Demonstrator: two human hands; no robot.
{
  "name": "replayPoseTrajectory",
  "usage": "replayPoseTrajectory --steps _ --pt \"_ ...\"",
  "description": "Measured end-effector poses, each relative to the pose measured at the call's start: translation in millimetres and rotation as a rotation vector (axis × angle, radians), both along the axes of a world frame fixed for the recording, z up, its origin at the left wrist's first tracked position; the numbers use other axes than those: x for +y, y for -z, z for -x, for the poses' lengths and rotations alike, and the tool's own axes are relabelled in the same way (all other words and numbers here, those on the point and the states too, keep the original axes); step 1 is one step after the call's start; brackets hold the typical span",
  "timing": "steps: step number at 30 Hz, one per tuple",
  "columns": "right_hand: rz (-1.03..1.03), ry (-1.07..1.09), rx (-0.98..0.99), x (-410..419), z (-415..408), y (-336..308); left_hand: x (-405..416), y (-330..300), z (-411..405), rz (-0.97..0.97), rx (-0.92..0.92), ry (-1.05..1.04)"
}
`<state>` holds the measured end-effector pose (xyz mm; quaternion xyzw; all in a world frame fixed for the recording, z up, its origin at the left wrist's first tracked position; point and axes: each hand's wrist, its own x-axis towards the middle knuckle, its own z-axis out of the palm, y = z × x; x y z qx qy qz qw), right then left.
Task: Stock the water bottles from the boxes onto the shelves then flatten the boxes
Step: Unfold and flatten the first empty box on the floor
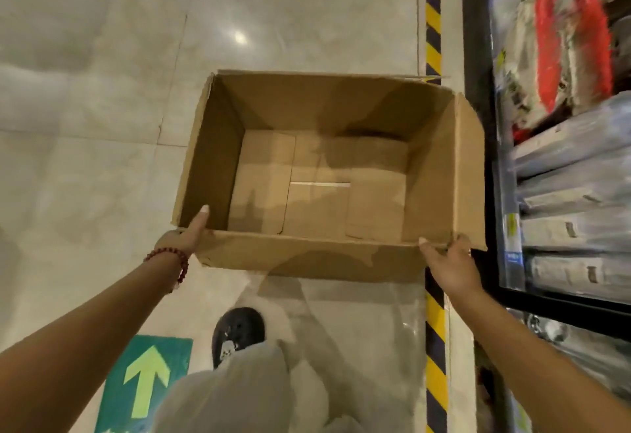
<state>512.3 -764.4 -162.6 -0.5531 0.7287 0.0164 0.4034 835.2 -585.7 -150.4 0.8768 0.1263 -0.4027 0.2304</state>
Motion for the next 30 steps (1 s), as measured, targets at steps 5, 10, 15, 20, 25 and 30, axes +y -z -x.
replayPoseTrajectory --steps 5,10,15,20,25,30 --pt "0.204 0.114 -0.079 -4 -11 36 -2 38 -6 0.132 -0.198 -0.270" --pt "0.411 0.046 -0.131 -19 -37 48 -9 51 -14 0.344 -0.448 -0.252" --pt "0.469 0.016 -0.248 -55 -61 60 -19 50 -26 0.488 -0.588 -0.010" --pt "0.416 0.002 -0.223 -56 -59 48 -4 42 -26 0.518 -0.612 0.254" --pt "0.506 -0.035 -0.263 -54 -55 44 -7 34 -27 0.469 -0.569 0.258" --pt "0.601 0.038 -0.363 -44 -42 38 -12 33 -25 0.450 -0.433 0.027"
